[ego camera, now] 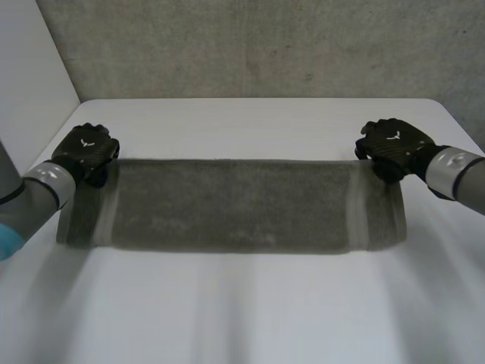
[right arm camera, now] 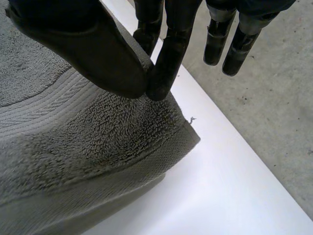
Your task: Fold the towel.
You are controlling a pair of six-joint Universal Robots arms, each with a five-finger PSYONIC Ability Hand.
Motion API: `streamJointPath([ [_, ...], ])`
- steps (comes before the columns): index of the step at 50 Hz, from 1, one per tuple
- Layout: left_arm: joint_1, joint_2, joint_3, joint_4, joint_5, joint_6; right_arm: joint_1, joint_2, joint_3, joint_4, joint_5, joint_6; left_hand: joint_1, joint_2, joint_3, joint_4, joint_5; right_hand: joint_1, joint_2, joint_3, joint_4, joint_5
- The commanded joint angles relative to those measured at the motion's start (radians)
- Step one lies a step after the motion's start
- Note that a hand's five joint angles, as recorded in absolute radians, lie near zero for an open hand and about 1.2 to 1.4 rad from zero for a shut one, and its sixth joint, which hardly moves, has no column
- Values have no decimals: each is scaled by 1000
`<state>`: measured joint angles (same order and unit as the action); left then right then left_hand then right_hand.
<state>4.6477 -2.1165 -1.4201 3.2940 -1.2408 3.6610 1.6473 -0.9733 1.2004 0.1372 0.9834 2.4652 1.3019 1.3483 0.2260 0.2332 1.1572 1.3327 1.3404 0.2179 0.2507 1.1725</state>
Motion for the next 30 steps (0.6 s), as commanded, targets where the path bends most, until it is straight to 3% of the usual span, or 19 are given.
streamJointPath([
  [1, -17, -108, 116, 9, -19, 4, 42, 136, -99, -123, 76, 60, 94, 48, -51, -59, 64, 64, 56, -43, -76, 49],
  [18, -38, -235, 170, 114, -45, 99, 75, 295, -236, -165, 110, 60, 94, 48, -51, -59, 64, 64, 56, -43, -76, 49],
  [19, -38, -235, 170, 115, -45, 99, 81, 298, -239, -175, 112, 60, 94, 48, -51, -59, 64, -14, -22, -43, -76, -28],
  [20, -38, -234, 168, 118, -51, 99, 81, 298, -239, -176, 112, 60, -36, -82, -51, -59, -66, -15, -22, -43, -76, -29],
  [21, -40, -231, 165, 121, -57, 97, 85, 300, -242, -191, 115, 61, -546, -592, -51, -59, -576, -233, -240, -43, -76, -247],
  [22, -40, -230, 165, 121, -57, 97, 88, 300, -248, -212, 130, 61, -551, -598, -51, -59, -581, -592, -600, -43, -76, -607],
  [23, -40, -224, 165, 121, -68, 99, 88, 300, -248, -212, 130, 61, -1045, -1092, -51, -59, -1075, -596, -604, -43, -76, -610],
  [25, -40, -221, 165, 121, -80, 99, 92, 294, -259, -252, 170, 64, -1103, -1150, -51, -59, -1133, -1002, -1010, -43, -76, -1017],
  [26, -40, -215, 162, 122, -92, 97, 92, 294, -259, -252, 170, 64, -1109, -1155, -51, -59, -1139, -1004, -1012, -43, -76, -1018],
  [27, -40, -215, 162, 122, -92, 97, 100, 283, -259, -266, 188, 75, -1109, -1155, -51, -59, -1139, -1158, -1166, -43, -76, -1172],
  [30, -38, -191, 153, 127, -120, 94, 117, 257, -256, -284, 215, 95, -1112, -1158, -51, -59, -1142, -1158, -1166, -43, -76, -1172],
])
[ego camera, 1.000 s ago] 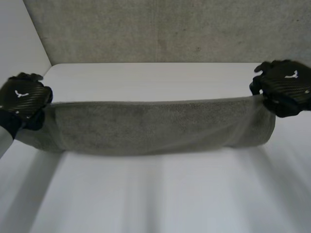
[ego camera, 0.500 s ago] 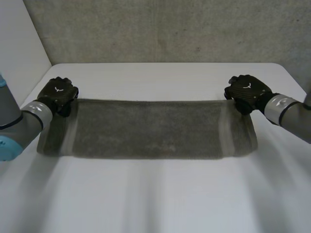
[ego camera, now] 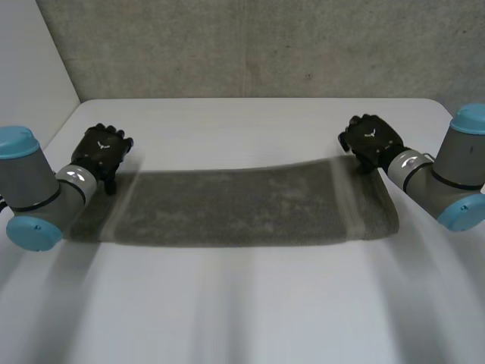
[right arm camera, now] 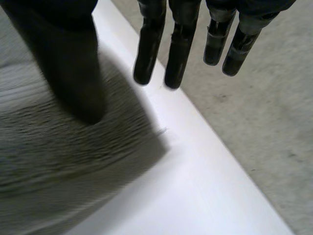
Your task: Fold the towel.
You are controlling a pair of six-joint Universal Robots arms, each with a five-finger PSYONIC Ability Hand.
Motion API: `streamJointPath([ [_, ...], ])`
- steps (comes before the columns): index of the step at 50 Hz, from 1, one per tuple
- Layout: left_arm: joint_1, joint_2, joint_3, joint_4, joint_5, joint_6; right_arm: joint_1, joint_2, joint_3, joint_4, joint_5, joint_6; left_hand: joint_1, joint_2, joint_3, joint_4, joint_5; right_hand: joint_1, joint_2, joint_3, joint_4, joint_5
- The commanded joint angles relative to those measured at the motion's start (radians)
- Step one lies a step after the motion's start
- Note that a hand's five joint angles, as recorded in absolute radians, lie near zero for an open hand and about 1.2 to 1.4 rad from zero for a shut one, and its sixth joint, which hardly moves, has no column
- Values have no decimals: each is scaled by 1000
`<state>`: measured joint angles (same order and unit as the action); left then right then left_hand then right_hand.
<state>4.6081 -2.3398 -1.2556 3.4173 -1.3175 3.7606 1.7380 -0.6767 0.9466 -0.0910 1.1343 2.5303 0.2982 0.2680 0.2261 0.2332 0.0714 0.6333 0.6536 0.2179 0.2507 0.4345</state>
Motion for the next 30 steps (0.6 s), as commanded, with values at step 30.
streamJointPath([
  [30, 11, 620, -610, -6, -20, -303, -94, -566, 833, -10, -82, 47, -108, -78, -52, -59, -56, -349, -369, -43, -76, -325],
])
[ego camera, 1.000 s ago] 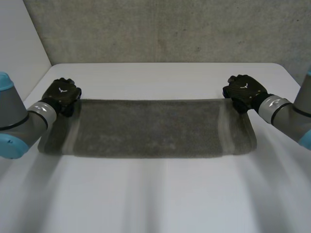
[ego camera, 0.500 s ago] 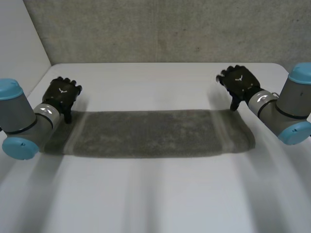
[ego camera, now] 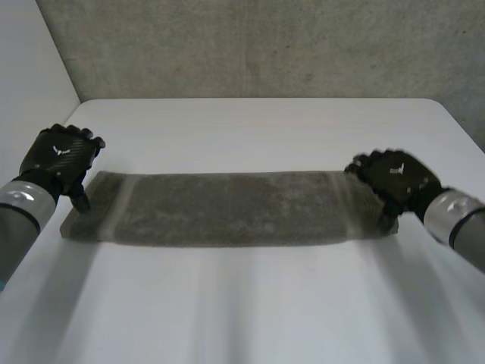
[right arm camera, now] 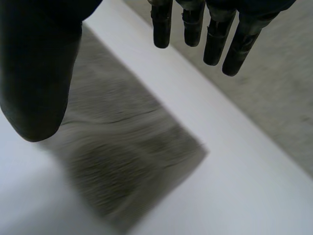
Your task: Fold the towel.
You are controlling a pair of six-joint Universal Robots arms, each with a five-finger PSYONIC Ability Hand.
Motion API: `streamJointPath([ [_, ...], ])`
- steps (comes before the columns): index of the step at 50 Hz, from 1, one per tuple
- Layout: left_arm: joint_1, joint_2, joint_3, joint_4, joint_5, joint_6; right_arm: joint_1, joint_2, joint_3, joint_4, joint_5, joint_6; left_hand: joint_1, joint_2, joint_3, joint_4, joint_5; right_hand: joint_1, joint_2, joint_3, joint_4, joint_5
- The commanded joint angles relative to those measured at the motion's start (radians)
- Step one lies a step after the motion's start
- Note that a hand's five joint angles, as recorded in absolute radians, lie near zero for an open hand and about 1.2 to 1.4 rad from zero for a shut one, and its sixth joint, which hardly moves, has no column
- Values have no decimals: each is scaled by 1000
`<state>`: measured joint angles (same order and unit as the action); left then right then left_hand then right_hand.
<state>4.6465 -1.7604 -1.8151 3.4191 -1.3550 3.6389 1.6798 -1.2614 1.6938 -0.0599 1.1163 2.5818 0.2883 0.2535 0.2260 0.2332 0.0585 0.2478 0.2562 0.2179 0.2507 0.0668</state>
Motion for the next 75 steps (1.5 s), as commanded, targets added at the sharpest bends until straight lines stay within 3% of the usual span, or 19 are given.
streamJointPath([
  [1, -28, 41, -50, -8, 17, -181, -37, 48, 86, -70, -64, -8, -98, -63, -51, -59, -43, 83, 75, -43, -76, 90],
  [18, -43, 30, -76, -6, 28, -210, -58, 227, 20, -187, -49, -94, -98, -63, -51, -59, -43, 507, 498, -43, -76, 513],
  [21, -43, 30, -78, -6, 28, -210, -72, 243, 10, -182, -49, -95, -98, -63, -51, -59, -43, 727, 718, -43, -76, 733],
  [24, -45, 32, -81, -6, 28, -210, -92, 232, 9, -182, -47, -95, -98, -63, -51, -59, -43, 1146, 1138, -43, -76, 1153],
  [29, -43, 36, -86, -6, 28, -210, -175, 149, 29, -181, -46, -91, -98, -63, -51, -59, -43, 1149, 1140, -43, -76, 1155],
  [39, -40, 42, -86, -6, 28, -210, -495, 33, -40, -98, -104, -146, -98, -63, -51, -59, -43, 1149, 1140, -43, -76, 1155],
  [45, -43, 41, -92, -5, 28, -209, -493, 20, -138, 31, -125, -203, -98, -63, -51, -59, -43, 1149, 1140, -43, -76, 1155],
  [47, -43, 41, -92, -6, 28, -209, -369, -6, -209, 83, -115, -186, -98, -63, -51, -59, -43, 1149, 1140, -43, -76, 1155],
  [50, -45, 41, -93, -6, 28, -209, -304, -21, -240, 83, -99, -155, -98, -63, -51, -59, -43, 1149, 1140, -43, -76, 1155],
  [53, -48, 41, -92, -6, 27, -209, -177, -46, -284, 72, -46, -69, -101, -66, -51, -59, -46, 1149, 1140, -43, -76, 1155],
  [55, -48, 41, -92, -4, 27, -209, -16, -44, -321, 48, 12, -16, -98, -63, -51, -59, -43, 1149, 1140, -43, -76, 1155],
  [56, -48, 41, -92, -6, 27, -209, -15, -44, -321, 48, 13, -15, -98, -63, -51, -59, -43, 1149, 1140, -43, -76, 1155],
  [58, -48, 41, -93, -6, 25, -209, 168, -7, -350, 14, 68, -9, -98, -63, -51, -59, -43, 1149, 1140, -43, -76, 1155],
  [61, -48, 41, -92, -6, 25, -209, 255, 28, -367, 0, 100, -12, -98, -63, -51, -59, -43, 1149, 1140, -43, -76, 1155],
  [63, -48, 41, -92, -4, 25, -207, 409, 103, -404, -12, 163, -15, -98, -63, -51, -59, -43, 1149, 1140, -43, -76, 1155],
  [72, -58, 29, -90, -3, 24, -206, 618, 321, -457, -41, 208, -15, -98, -63, -51, -59, -43, 1149, 1140, -43, -76, 1155],
  [73, -61, 26, -90, 0, 22, -206, 635, 359, -468, -47, 209, -15, -98, -63, -51, -59, -43, 1112, 1103, -43, -76, 1118],
  [74, -61, 26, -90, 0, 22, -206, 646, 390, -477, -44, 218, -17, -98, -63, -51, -59, -43, 516, 507, -43, -76, 522],
  [75, -64, 24, -90, 0, 22, -206, 646, 390, -477, -44, 218, -17, -98, -63, -51, -59, -43, 510, 501, -43, -76, 516],
])
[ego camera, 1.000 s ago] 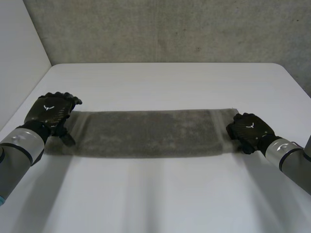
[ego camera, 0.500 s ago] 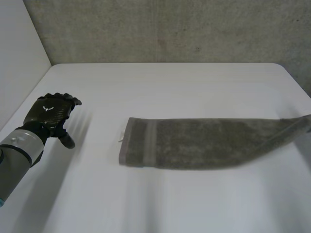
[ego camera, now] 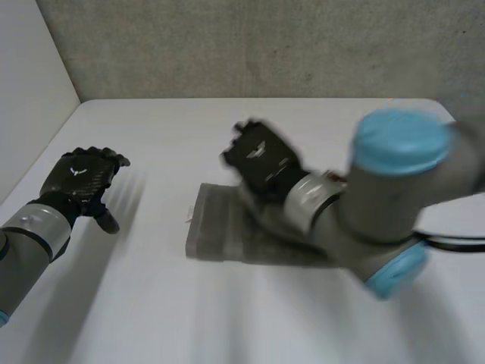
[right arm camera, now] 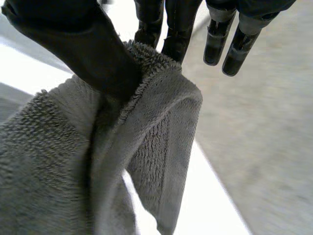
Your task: Fold the towel.
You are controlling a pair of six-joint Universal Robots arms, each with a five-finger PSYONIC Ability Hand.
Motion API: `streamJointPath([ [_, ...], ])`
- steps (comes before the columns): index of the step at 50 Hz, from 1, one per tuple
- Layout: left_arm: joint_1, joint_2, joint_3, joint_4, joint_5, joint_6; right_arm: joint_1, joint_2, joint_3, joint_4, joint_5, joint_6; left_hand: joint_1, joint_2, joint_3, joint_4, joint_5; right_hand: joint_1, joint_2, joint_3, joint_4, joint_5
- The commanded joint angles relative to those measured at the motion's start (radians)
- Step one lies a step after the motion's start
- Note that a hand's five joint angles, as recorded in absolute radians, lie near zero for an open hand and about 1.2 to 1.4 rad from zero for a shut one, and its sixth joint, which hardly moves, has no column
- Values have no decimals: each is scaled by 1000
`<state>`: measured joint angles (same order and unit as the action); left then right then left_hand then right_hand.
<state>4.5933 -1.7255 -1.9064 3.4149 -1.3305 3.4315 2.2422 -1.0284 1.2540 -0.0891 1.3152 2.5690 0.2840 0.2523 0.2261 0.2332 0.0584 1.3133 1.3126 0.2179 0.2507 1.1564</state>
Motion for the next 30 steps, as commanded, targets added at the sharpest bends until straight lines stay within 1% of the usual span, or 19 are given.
streamJointPath([
  [1, -11, -11, 1, 4, -2, 2, 85, 174, -39, -8, 36, -9, -94, -62, -52, -59, -43, -1139, -1138, -43, -76, -1156],
  [5, -13, -19, 10, 6, -4, 3, 86, 169, -22, -1, 79, -35, -94, -62, -52, -59, -43, -1139, -1138, -43, -76, -1156],
  [8, -30, -22, 20, 6, -4, 3, 73, 108, 18, 3, 91, -30, -94, -62, -52, -59, -43, -1139, -1138, -43, -76, -1156],
  [9, -45, -22, 29, 9, -4, 3, 63, 58, 54, 5, 90, -27, -94, -62, -52, -59, -43, -1139, -1138, -43, -76, -1156],
  [10, -45, -22, 29, 9, -4, 3, 63, 57, 54, 5, 90, -27, -94, -62, -52, -59, -43, -1139, -1138, -43, -76, -1156],
  [12, -59, -22, 43, 9, -6, 3, -1, -54, 144, 3, 82, -26, -94, -62, -52, -59, -43, -1139, -1138, -43, -76, -1156],
  [13, -77, -22, 56, 7, -7, 3, -1, -55, 145, 3, 82, -26, -94, -62, -52, -59, -43, -1139, -1138, -43, -76, -1156],
  [15, -96, -22, 73, 7, -10, 2, -77, -149, 241, 3, 70, -21, -94, -62, -52, -59, -43, -1139, -1138, -43, -76, -1156],
  [17, -160, -22, 113, 3, -10, -12, -110, -189, 287, 3, 53, -18, -94, -62, -52, -59, -43, -1139, -1138, -43, -76, -1156],
  [20, -194, -22, 133, 0, -10, -17, -188, -258, 382, 3, 18, -15, -94, -62, -52, -59, -43, -1139, -1138, -43, -76, -1156],
  [21, -241, -23, 157, 0, -10, -26, -188, -259, 383, 3, 18, -15, -94, -62, -52, -59, -43, -1139, -1138, -43, -76, -1156],
  [22, -285, -26, 177, 1, -10, -38, -241, -289, 433, -1, -2, -15, -94, -62, -52, -59, -43, -1139, -1138, -43, -76, -1156],
  [23, -286, -26, 178, 1, -10, -38, -292, -308, 483, -11, -25, -15, -94, -62, -52, -59, -43, -1139, -1138, -43, -76, -1156],
  [24, -335, -38, 200, 1, -12, -57, -293, -308, 484, -11, -25, -15, -88, -56, -52, -59, -37, -1139, -1138, -43, -76, -1156],
  [25, -381, -57, 226, 0, -13, -75, -337, -320, 530, -17, -52, -15, -85, -54, -52, -59, -34, -1139, -1138, -43, -76, -1156],
  [26, -381, -57, 227, 0, -13, -75, -375, -325, 566, -26, -83, -13, -85, -53, -52, -59, -34, -1139, -1138, -43, -76, -1156],
  [28, -460, -110, 280, -2, -13, -116, -409, -325, 600, -40, -109, -10, -85, -53, -52, -59, -34, -1139, -1138, -43, -76, -1156],
  [29, -461, -111, 280, -2, -13, -117, -409, -325, 601, -40, -109, -10, -85, -53, -52, -59, -34, -1139, -1138, -43, -76, -1156],
  [30, -494, -144, 305, -2, -13, -130, -436, -323, 629, -58, -129, -6, -79, -48, -52, -59, -28, -1139, -1138, -43, -76, -1156],
])
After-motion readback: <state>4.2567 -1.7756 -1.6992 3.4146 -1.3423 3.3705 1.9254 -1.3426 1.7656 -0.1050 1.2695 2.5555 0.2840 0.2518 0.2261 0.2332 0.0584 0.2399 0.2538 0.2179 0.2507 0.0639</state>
